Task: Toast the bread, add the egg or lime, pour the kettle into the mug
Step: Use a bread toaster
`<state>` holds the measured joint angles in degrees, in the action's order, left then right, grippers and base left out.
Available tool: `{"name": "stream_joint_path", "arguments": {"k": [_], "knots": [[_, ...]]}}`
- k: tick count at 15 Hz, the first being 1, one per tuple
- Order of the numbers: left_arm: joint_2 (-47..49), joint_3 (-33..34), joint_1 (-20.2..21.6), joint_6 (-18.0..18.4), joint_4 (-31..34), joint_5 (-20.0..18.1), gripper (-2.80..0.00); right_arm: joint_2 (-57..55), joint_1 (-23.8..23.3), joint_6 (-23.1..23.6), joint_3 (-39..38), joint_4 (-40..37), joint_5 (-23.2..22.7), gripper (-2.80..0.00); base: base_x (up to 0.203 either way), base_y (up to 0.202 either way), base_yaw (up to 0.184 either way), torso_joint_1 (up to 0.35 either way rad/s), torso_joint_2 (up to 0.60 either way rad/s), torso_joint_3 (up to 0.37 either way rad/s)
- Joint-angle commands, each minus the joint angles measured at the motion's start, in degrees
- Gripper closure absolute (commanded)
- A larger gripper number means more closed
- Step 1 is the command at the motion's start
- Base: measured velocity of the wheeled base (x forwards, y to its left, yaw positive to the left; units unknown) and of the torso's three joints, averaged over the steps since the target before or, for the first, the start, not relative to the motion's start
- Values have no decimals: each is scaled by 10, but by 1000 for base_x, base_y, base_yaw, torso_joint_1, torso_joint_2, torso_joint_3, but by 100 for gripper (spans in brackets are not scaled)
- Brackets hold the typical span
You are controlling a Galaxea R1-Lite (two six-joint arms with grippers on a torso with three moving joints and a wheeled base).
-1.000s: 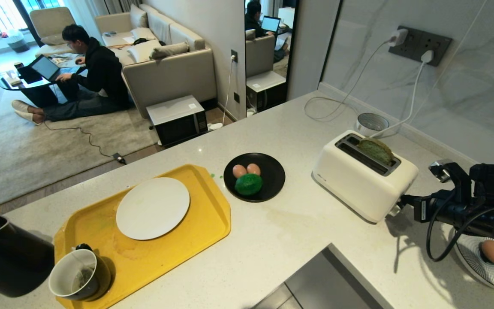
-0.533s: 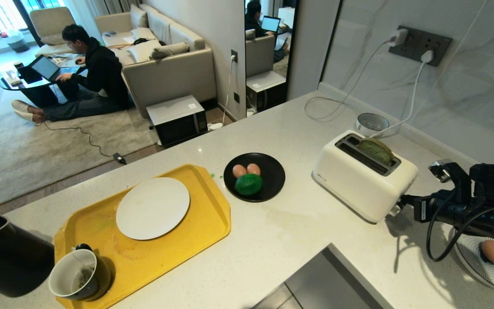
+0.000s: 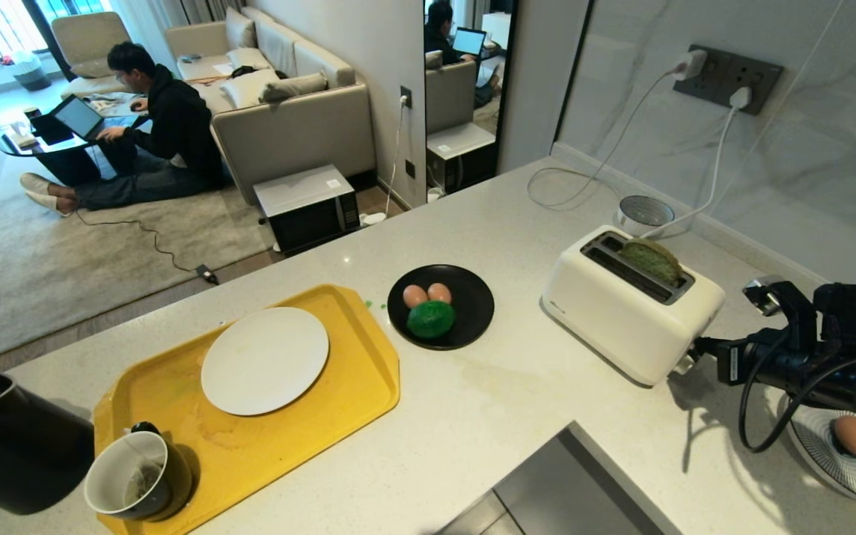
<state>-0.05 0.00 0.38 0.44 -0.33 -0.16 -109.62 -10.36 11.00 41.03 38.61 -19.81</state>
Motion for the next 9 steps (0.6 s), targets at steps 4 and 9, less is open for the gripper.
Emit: {"name": "stream_joint_path", "arguments": {"k": [4,9], "knots": [[0,1,0,0,0,0,0,1,0,1,-1,2,-1,0,0,0,0,0,0,0],[0,0,0,0,0,0,0,2,0,0,-3,2,-1,0,0,0,0,0,0,0]]}}
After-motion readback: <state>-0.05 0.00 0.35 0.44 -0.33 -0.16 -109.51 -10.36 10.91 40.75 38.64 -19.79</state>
